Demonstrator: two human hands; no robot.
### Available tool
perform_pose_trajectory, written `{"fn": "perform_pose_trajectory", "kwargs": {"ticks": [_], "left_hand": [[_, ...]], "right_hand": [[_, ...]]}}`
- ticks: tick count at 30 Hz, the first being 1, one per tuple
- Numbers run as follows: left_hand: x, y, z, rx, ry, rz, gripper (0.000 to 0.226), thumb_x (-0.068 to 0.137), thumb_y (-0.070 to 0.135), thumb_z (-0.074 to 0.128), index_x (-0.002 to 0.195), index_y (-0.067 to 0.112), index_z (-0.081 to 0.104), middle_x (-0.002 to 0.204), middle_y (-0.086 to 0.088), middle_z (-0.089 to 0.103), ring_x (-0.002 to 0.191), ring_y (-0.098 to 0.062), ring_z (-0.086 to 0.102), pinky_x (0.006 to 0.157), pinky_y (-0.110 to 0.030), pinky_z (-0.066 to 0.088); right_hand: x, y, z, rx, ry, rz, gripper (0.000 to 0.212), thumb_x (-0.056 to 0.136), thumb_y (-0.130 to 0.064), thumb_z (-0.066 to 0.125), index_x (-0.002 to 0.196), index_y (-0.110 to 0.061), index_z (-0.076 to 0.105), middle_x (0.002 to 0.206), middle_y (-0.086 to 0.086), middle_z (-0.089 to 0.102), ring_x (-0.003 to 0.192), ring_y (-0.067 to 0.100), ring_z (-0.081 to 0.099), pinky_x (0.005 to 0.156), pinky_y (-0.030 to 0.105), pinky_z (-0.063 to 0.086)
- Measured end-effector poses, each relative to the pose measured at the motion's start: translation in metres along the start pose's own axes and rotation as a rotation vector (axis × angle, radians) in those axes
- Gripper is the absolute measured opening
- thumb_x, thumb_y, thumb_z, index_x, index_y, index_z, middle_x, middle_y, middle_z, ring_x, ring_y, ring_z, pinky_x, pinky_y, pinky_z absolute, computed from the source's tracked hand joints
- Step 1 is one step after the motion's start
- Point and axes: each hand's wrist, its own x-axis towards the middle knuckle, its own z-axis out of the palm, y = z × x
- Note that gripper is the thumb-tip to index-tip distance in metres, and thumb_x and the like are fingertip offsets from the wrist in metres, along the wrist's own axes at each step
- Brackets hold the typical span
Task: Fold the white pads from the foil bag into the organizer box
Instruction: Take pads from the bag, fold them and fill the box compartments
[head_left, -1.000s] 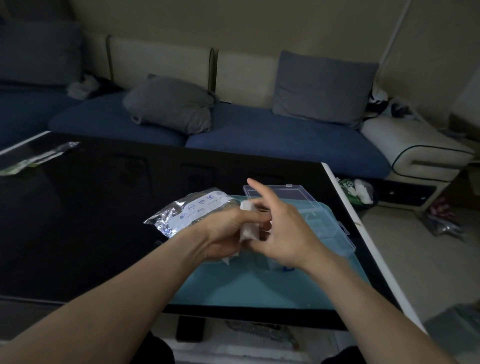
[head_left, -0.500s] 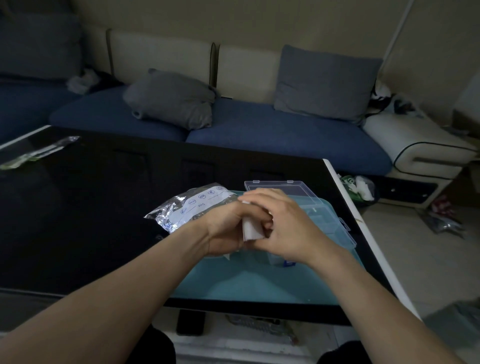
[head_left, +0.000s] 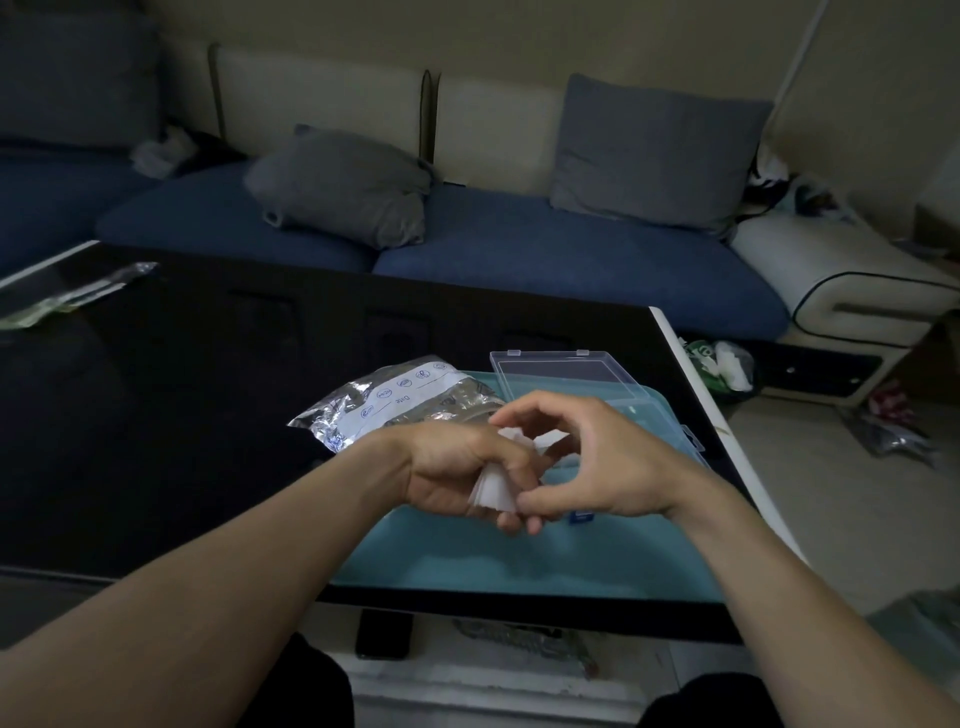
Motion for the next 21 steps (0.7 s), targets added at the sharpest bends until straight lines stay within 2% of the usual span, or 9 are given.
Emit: {"fn": "perform_pose_trajectory", "kwargs": {"ticks": [3,4,6,8,10,13,15,18,21], "left_hand": [[0.0,0.002,-0.002,-0.095,-0.071,0.052,0.021,0.076,-0.01,0.051,0.083,0.006,0.063,0.084,-0.015,0.057,0.076,-0.023,0.064,0.056,-0.022,0.041],[0.001,0.002,-0.001,-0.109,-0.098,0.081,0.02,0.074,-0.009,0.057,0.09,0.002,0.061,0.087,-0.014,0.059,0.079,-0.024,0.064,0.057,-0.022,0.042],[0.004,0.002,-0.002,-0.086,-0.122,0.121,0.046,0.071,-0.005,0.069,0.114,-0.003,0.052,0.095,-0.018,0.063,0.085,-0.026,0.063,0.063,-0.023,0.047],[0.007,0.001,-0.003,-0.087,-0.109,0.143,0.059,0.073,0.003,0.078,0.123,-0.004,0.048,0.102,-0.02,0.064,0.092,-0.028,0.065,0.074,-0.025,0.052],[0.01,0.001,-0.005,-0.133,-0.052,0.171,0.056,0.071,0.007,0.082,0.117,-0.003,0.051,0.105,-0.021,0.066,0.096,-0.029,0.067,0.082,-0.028,0.054],[0.015,0.003,-0.002,-0.126,0.118,0.153,0.043,0.077,-0.003,0.074,0.114,0.0,0.052,0.1,-0.019,0.067,0.085,-0.028,0.069,0.071,-0.027,0.054],[0.022,0.001,0.0,0.09,0.331,0.142,0.033,0.084,0.001,0.07,0.113,0.003,0.056,0.084,-0.012,0.066,0.068,-0.018,0.066,0.058,-0.024,0.049],[0.035,-0.007,-0.004,0.746,0.703,0.214,0.013,0.085,0.012,0.068,0.097,0.014,0.066,0.069,0.008,0.06,0.051,0.004,0.053,0.054,-0.012,0.041],[0.043,-0.013,-0.005,1.101,0.727,0.255,0.017,0.087,0.011,0.062,0.102,0.016,0.066,0.085,0.012,0.056,0.065,0.004,0.052,0.062,-0.004,0.037]], "right_hand": [[-0.002,0.002,-0.002,0.089,0.027,0.0,0.055,0.073,-0.009,0.088,0.119,-0.025,0.065,0.111,-0.008,0.07,0.109,0.016,0.066,0.089,0.039,0.059],[-0.003,0.002,-0.004,0.153,0.046,0.016,0.047,0.075,-0.007,0.086,0.116,-0.022,0.067,0.11,-0.006,0.071,0.105,0.023,0.069,0.087,0.042,0.059],[-0.004,0.004,-0.008,0.246,0.068,0.033,0.03,0.082,-0.004,0.08,0.107,-0.015,0.068,0.115,-0.003,0.072,0.102,0.035,0.07,0.088,0.047,0.059],[-0.006,0.007,-0.014,0.277,0.08,0.012,0.02,0.084,-0.001,0.075,0.101,-0.008,0.066,0.119,0.0,0.072,0.106,0.025,0.071,0.092,0.041,0.058],[-0.008,0.009,-0.024,0.373,0.175,-0.021,0.021,0.08,-0.002,0.075,0.097,-0.006,0.064,0.106,-0.001,0.076,0.098,0.014,0.072,0.085,0.027,0.057],[-0.007,0.02,-0.04,0.637,0.506,-0.004,0.036,0.068,-0.018,0.079,0.101,-0.01,0.065,0.088,0.0,0.076,0.084,0.013,0.072,0.076,0.027,0.06],[-0.001,0.038,-0.044,0.687,0.664,0.069,0.028,0.076,-0.01,0.076,0.103,-0.015,0.067,0.087,-0.001,0.077,0.082,0.014,0.072,0.069,0.028,0.06],[0.009,0.076,-0.037,0.467,0.687,0.295,0.031,0.094,0.001,0.063,0.105,-0.027,0.07,0.099,0.0,0.075,0.09,0.02,0.071,0.065,0.029,0.058],[0.018,0.105,-0.025,0.153,0.568,0.433,0.033,0.099,-0.006,0.055,0.12,-0.028,0.068,0.109,0.004,0.071,0.092,0.021,0.068,0.072,0.028,0.054]]}}
